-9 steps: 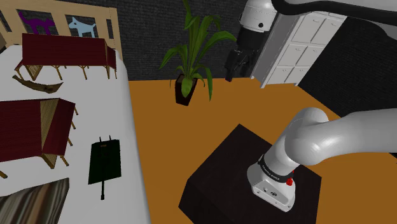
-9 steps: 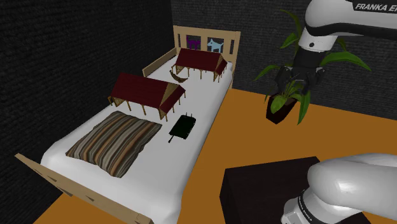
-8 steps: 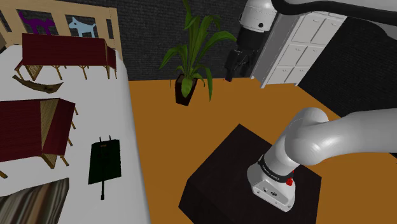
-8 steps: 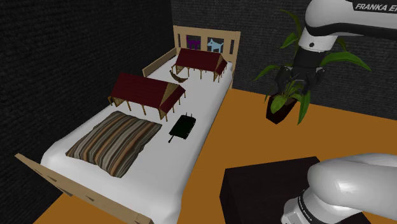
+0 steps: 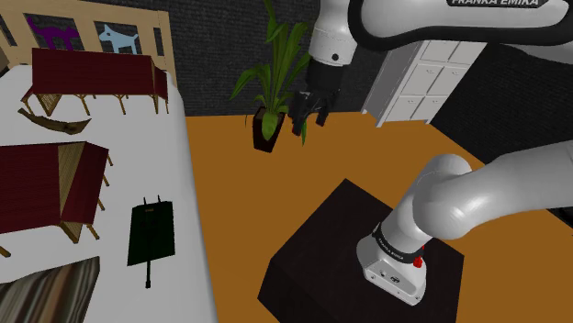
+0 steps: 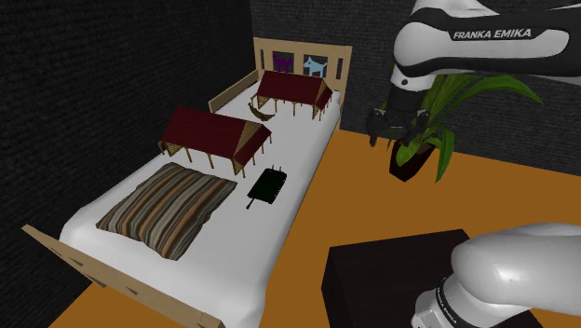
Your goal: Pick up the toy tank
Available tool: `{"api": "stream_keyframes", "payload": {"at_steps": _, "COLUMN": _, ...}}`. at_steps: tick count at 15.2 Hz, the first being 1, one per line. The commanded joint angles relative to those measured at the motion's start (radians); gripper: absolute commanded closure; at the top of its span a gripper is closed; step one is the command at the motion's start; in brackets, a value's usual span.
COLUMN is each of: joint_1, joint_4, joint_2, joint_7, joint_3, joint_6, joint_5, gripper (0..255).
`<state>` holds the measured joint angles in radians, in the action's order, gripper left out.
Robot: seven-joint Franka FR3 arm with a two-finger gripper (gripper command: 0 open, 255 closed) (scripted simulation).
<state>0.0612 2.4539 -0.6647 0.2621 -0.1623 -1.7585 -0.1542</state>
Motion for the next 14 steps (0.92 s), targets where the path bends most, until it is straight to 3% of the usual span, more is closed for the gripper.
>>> {"api": "stream_keyframes", "payload": {"at_steps": 1, "joint_1": 0.013, "joint_4": 0.004, "joint_2": 0.047, "joint_7": 0.033, "joint_3": -0.038, "joint_6": -0.058, "joint_5": -0.018, "gripper": 0}}
{"api": "stream_keyframes", "payload": {"at_steps": 8, "joint_1": 0.042, "joint_4": -0.052, "joint_2": 0.252, "joint_7": 0.152, "joint_3": -0.166, "joint_6": -0.225, "joint_5": -0.042, "gripper": 0}}
{"api": "stream_keyframes", "payload": {"at_steps": 14, "joint_1": 0.053, "joint_4": -0.149, "joint_2": 0.462, "joint_7": 0.276, "joint_3": -0.267, "joint_6": -0.348, "joint_5": 0.004, "gripper": 0}}
